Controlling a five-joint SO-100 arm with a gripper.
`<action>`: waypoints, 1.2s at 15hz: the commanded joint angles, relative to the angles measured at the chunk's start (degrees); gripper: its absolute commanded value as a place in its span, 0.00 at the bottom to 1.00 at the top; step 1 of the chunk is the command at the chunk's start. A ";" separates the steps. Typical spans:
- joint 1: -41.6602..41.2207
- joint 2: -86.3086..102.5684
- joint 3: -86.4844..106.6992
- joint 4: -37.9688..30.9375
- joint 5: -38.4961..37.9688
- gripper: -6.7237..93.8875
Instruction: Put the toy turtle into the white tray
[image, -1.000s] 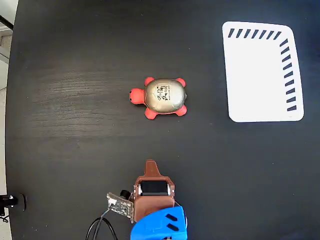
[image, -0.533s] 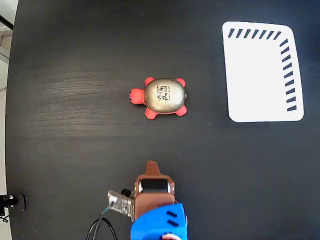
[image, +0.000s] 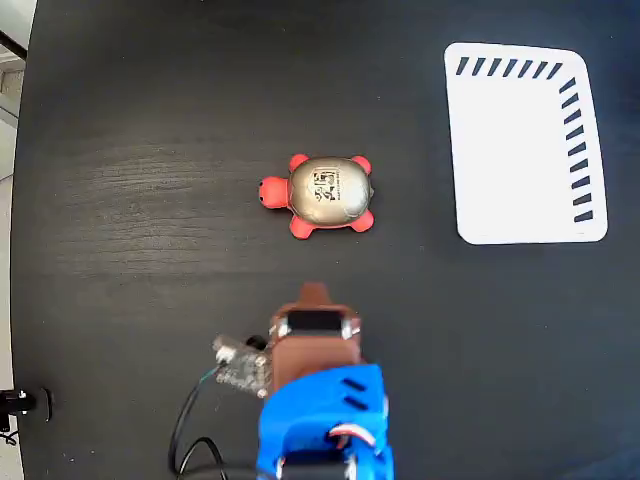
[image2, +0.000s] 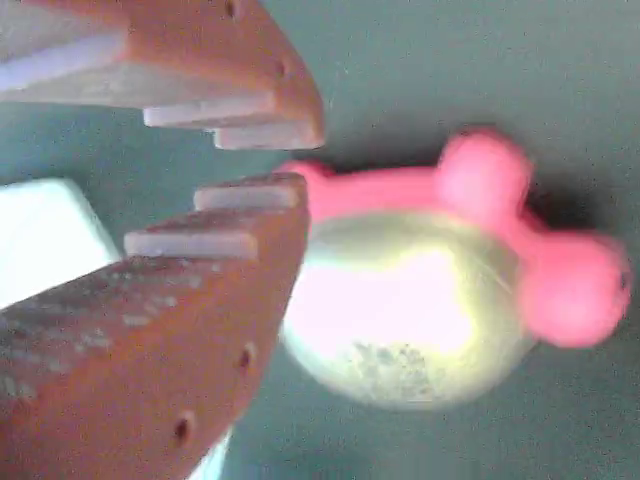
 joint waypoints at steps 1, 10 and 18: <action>1.67 -8.53 -8.44 -1.23 -0.09 0.06; 3.25 -40.78 -35.07 7.91 -7.03 0.12; 5.10 -55.02 -49.04 17.05 -15.56 0.63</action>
